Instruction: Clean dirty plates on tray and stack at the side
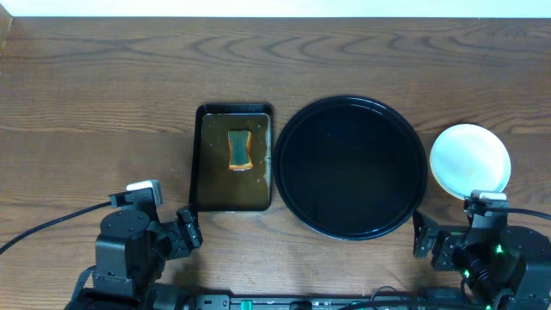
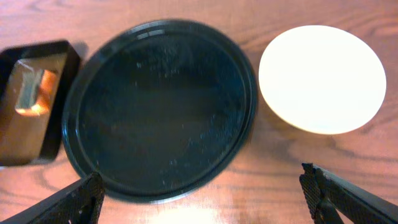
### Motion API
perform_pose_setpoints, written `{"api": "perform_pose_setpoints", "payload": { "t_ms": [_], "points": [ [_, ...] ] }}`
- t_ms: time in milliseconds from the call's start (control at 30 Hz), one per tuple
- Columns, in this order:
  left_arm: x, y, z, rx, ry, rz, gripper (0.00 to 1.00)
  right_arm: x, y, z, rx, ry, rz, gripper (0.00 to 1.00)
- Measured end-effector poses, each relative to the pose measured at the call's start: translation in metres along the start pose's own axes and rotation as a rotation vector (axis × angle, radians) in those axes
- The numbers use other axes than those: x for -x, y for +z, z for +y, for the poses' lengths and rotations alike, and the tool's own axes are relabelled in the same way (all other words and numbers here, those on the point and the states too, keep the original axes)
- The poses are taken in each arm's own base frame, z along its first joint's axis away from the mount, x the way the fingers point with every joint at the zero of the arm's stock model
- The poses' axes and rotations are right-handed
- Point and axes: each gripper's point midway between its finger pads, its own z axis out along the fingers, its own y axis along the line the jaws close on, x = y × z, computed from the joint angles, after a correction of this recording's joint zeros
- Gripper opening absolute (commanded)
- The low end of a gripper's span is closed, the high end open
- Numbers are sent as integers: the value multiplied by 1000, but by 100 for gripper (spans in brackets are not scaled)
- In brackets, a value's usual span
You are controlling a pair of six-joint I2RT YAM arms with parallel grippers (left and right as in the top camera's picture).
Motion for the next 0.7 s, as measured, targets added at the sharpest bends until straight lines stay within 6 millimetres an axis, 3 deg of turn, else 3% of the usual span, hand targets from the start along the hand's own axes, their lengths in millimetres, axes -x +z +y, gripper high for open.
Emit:
{"api": "perform_pose_setpoints", "payload": {
  "t_ms": [100, 467, 700],
  "points": [
    [0, 0, 0, 0, 0, 0, 82, -9, 1, -1, -5, 4, 36, 99],
    [0, 0, 0, 0, 0, 0, 83, -9, -1, -1, -4, 2, 25, 99],
    [0, 0, 0, 0, 0, 0, 83, 20, -5, 3, 20, -47, -190, 99]
  ]
}}
